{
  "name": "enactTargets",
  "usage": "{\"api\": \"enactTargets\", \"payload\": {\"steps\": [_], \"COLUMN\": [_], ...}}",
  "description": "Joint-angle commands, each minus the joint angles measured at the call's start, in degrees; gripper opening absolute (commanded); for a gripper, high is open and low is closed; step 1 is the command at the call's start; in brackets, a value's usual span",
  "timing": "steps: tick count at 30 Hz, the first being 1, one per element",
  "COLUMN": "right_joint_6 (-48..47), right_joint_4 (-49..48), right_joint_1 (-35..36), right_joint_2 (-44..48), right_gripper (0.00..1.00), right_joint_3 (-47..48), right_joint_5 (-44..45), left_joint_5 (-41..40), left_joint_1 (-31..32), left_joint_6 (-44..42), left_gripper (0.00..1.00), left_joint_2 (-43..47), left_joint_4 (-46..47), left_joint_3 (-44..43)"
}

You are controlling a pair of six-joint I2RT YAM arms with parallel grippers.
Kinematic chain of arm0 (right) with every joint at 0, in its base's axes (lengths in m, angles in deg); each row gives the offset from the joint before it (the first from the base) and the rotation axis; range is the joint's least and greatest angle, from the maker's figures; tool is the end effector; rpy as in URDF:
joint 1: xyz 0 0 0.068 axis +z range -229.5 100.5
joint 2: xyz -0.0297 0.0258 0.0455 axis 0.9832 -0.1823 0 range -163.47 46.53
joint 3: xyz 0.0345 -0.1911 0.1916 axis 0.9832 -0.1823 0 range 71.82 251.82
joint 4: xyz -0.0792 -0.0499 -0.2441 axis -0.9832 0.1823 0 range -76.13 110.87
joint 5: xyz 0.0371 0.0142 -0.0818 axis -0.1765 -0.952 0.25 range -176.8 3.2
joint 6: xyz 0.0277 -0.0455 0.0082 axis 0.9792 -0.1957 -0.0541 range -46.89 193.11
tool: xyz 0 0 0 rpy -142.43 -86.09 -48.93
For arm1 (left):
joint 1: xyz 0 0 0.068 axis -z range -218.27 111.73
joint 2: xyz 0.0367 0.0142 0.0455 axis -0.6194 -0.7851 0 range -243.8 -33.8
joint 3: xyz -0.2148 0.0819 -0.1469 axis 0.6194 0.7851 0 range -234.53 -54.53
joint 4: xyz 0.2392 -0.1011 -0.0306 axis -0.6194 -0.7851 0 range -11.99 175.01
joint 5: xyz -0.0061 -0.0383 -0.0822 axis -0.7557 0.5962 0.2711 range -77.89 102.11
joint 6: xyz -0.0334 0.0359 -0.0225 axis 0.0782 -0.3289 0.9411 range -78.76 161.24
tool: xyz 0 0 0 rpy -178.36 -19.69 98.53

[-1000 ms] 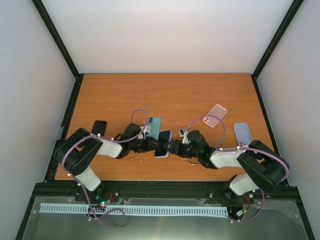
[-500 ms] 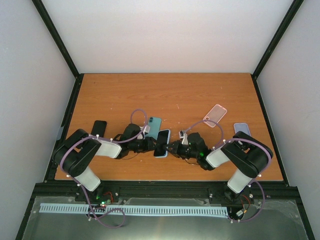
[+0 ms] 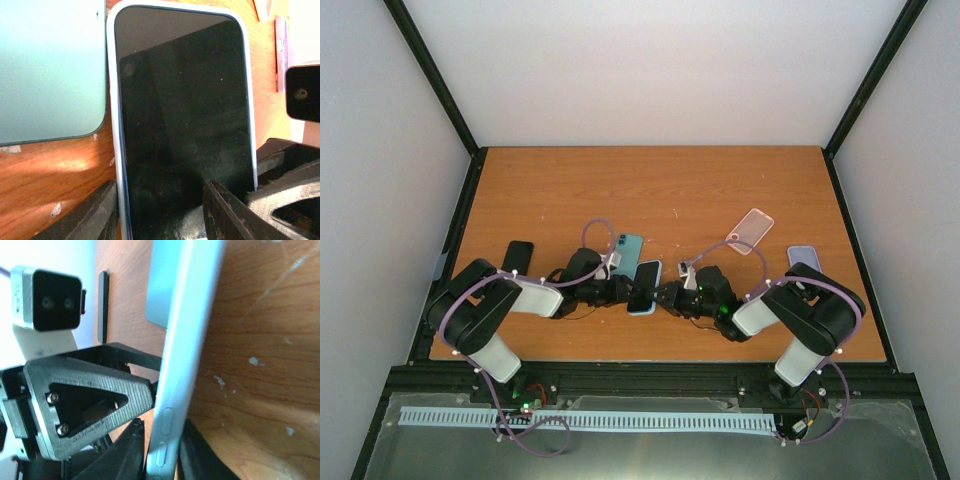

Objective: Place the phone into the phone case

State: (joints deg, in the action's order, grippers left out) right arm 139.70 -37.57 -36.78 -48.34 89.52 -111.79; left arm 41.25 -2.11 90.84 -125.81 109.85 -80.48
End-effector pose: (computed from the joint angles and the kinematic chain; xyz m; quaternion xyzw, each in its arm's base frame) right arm 0.1742 0.1814 0.1049 0.0584 0.8327 0.5296 0.1510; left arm 0.2018 -0.1688 0.1085 0.0000 0.8875 -0.4399 0.1370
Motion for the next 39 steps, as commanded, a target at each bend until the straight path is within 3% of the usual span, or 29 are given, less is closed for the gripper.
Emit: {"api": "enactTargets", "payload": {"steps": [1, 3, 12, 16, 28, 35, 39], "right_joint_6": [-2.4, -3.0, -5.8, -5.5, -3.6, -1.1, 0.2], "right_joint_4": [-0.7, 0.6, 5.3, 4.8, 5.1, 2.6, 0.7], "right_joint_1": [-0.1, -0.1, 0.0, -0.1, 0.0, 0.0, 0.0], "right_joint_2": [1.2, 2.3, 15.6, 21.9, 36.9, 38.4, 37.8], "right_gripper": [0.09, 0.03, 0.03, 0.03, 0.03, 0.03, 0.03], "right_joint_3": [2.1, 1.9, 0.0, -0.5, -0.2, -0.4, -0.4], "right_joint_5": [0.6, 0.9, 0.3, -1.6, -3.0, -3.9, -4.5], "left_joint_5": [0.9, 0.9, 0.9, 2.8, 8.9, 11.0, 12.9], "left_joint_1": [0.8, 0.8, 0.7, 0.3, -0.3, -0.3, -0.3], "left_joint_6": [-0.6, -1.0, -0.6, 0.6, 6.3, 9.1, 12.0], "left_gripper": [0.47, 0.49, 0.71, 0.76, 0.75, 0.75, 0.66], "left_joint_2": [2.0, 4.1, 22.0, 28.9, 44.1, 44.0, 42.4], "left_joint_4": [-2.4, -4.5, -10.8, -11.3, -6.7, -1.8, 4.0], "left_joint_3": [0.7, 0.5, 2.4, 2.8, 4.4, 6.1, 7.0]}}
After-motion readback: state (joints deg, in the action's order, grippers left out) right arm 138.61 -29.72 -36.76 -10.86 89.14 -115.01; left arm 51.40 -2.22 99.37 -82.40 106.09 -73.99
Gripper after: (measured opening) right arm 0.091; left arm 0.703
